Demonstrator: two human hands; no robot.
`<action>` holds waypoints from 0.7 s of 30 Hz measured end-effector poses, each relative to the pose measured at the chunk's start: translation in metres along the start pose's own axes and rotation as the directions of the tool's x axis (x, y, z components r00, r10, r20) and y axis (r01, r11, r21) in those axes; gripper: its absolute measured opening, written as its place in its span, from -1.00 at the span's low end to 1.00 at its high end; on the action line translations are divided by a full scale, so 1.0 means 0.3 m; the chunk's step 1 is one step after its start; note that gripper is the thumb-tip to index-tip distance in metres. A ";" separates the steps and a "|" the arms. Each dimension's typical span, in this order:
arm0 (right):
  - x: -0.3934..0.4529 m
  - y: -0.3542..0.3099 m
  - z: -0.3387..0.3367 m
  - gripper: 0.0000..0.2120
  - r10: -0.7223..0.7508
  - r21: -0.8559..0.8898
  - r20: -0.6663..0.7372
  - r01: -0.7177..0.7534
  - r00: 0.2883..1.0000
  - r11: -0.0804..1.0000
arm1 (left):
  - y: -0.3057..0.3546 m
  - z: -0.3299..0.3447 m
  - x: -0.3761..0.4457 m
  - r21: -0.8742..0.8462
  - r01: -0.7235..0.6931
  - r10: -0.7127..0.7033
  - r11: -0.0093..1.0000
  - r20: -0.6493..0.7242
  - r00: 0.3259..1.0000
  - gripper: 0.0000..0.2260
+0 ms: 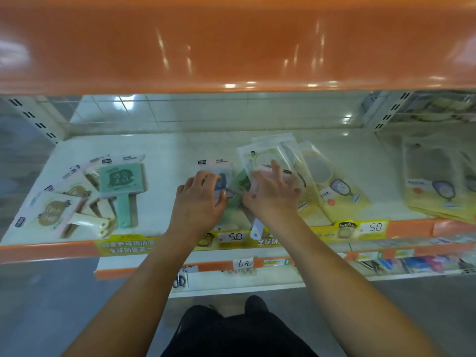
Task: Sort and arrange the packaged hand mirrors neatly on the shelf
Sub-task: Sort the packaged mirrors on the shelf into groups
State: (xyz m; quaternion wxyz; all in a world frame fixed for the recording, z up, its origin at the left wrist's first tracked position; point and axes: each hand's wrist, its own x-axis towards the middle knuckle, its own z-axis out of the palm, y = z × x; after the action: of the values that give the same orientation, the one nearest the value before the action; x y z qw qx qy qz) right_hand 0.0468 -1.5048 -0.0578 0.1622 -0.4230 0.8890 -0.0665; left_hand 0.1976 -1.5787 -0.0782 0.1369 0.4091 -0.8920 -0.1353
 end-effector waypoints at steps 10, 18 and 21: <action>0.022 0.029 -0.012 -0.46 -0.071 -0.025 -0.009 0.071 0.997 0.997 | 0.095 0.010 -0.032 0.004 0.065 -0.064 0.998 -0.049 0.997 -0.62; 0.011 0.035 -0.003 -0.41 -0.120 -0.033 0.013 0.120 0.993 0.992 | 0.145 0.009 -0.036 0.009 0.120 -0.119 0.993 -0.059 0.991 -0.57; 0.008 0.044 -0.016 -0.59 -0.172 0.131 -0.075 0.181 0.982 0.975 | 0.158 -0.001 -0.040 0.011 0.140 -0.138 0.990 -0.082 0.987 -0.60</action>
State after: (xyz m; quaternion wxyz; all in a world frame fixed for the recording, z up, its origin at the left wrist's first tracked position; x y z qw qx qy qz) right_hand 0.0341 -1.4984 -0.0571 0.1562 -0.4858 0.8460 -0.1547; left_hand 0.1726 -1.5398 -0.0627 0.1598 0.4765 -0.8561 -0.1206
